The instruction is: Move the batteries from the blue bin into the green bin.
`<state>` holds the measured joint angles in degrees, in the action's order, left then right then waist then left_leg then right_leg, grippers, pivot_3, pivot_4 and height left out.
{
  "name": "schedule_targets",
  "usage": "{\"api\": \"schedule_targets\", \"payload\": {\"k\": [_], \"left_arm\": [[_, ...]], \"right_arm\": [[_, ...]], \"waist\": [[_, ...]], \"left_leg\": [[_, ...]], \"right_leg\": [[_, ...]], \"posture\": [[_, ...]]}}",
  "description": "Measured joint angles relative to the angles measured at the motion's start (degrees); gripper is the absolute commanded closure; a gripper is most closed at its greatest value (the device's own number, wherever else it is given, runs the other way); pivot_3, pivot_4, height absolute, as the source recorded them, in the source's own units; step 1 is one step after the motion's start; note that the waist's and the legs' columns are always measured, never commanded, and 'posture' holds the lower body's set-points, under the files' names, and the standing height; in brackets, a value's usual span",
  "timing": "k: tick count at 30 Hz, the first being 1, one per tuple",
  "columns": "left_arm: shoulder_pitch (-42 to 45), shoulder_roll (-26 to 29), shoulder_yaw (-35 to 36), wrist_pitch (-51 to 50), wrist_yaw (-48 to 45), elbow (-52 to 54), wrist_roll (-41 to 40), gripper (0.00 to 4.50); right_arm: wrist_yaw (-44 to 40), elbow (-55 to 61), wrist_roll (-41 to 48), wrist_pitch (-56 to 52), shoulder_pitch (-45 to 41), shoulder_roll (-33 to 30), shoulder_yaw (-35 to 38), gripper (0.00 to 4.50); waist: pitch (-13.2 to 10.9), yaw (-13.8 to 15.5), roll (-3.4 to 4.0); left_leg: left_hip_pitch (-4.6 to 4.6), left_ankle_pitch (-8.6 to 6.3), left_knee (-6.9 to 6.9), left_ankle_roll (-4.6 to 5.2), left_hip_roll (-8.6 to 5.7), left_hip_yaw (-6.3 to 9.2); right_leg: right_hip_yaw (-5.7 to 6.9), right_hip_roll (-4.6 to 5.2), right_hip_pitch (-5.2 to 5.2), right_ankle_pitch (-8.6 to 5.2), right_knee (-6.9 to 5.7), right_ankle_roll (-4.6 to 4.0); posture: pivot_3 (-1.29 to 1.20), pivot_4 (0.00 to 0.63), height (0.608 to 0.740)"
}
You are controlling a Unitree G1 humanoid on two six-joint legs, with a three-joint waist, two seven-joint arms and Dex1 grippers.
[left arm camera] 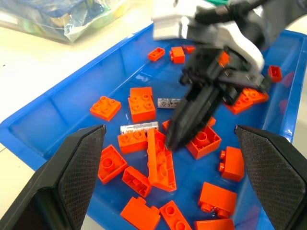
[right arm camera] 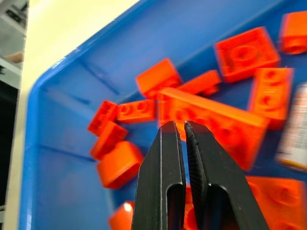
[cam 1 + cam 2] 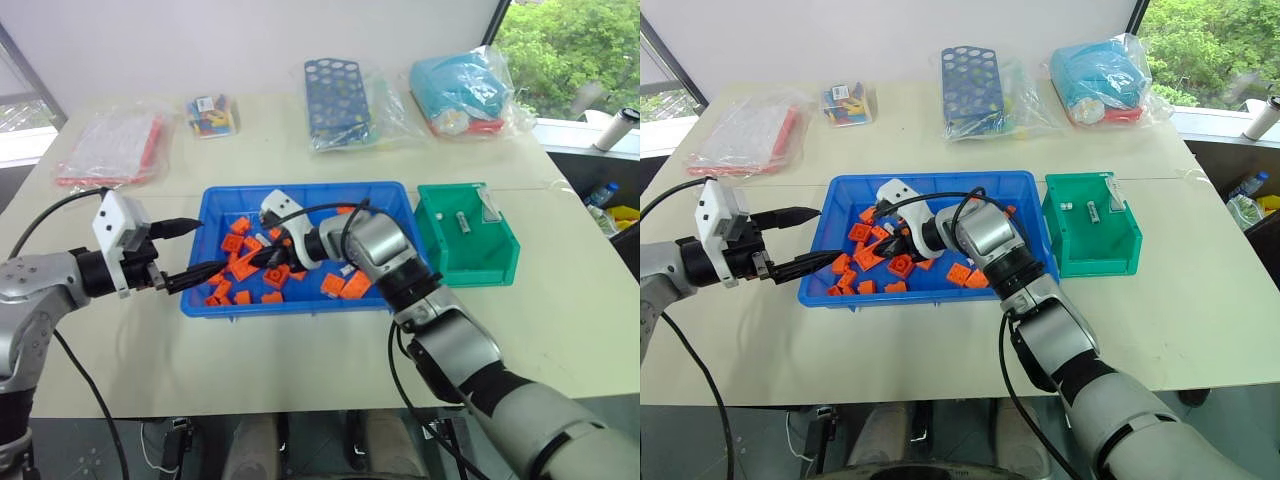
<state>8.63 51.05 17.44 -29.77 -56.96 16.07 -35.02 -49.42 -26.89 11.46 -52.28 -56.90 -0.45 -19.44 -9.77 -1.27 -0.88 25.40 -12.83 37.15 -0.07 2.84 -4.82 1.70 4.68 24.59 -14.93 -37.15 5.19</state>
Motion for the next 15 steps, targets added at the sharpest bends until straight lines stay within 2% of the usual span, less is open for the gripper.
{"api": "schedule_targets", "payload": {"k": [5, 15], "left_arm": [[0.10, 0.00, -0.15, 0.32, -0.01, -0.16, 0.60, 0.00], [1.22, -0.61, -0.88, 1.54, 0.18, -1.00, 0.85, 0.00]], "right_arm": [[0.80, 0.70, -0.15, 0.18, -0.27, -0.76, 0.04, 4.23], [1.07, -5.26, -2.14, 4.96, -3.78, -2.96, 1.34, 4.23]], "waist": [[0.00, 0.05, 0.00], [0.00, -0.25, 0.00]], "left_leg": [[0.00, 0.00, 0.00, 0.00, 0.00, 0.00], [0.00, 0.00, -0.02, 0.00, -0.02, -0.02]], "right_leg": [[0.00, 0.01, 0.00, 0.00, 0.00, -0.01], [0.00, -0.02, 0.01, 0.00, 0.01, 0.00]], "posture": [[0.00, 0.150, 0.737], [0.00, 0.150, 0.737]]}}
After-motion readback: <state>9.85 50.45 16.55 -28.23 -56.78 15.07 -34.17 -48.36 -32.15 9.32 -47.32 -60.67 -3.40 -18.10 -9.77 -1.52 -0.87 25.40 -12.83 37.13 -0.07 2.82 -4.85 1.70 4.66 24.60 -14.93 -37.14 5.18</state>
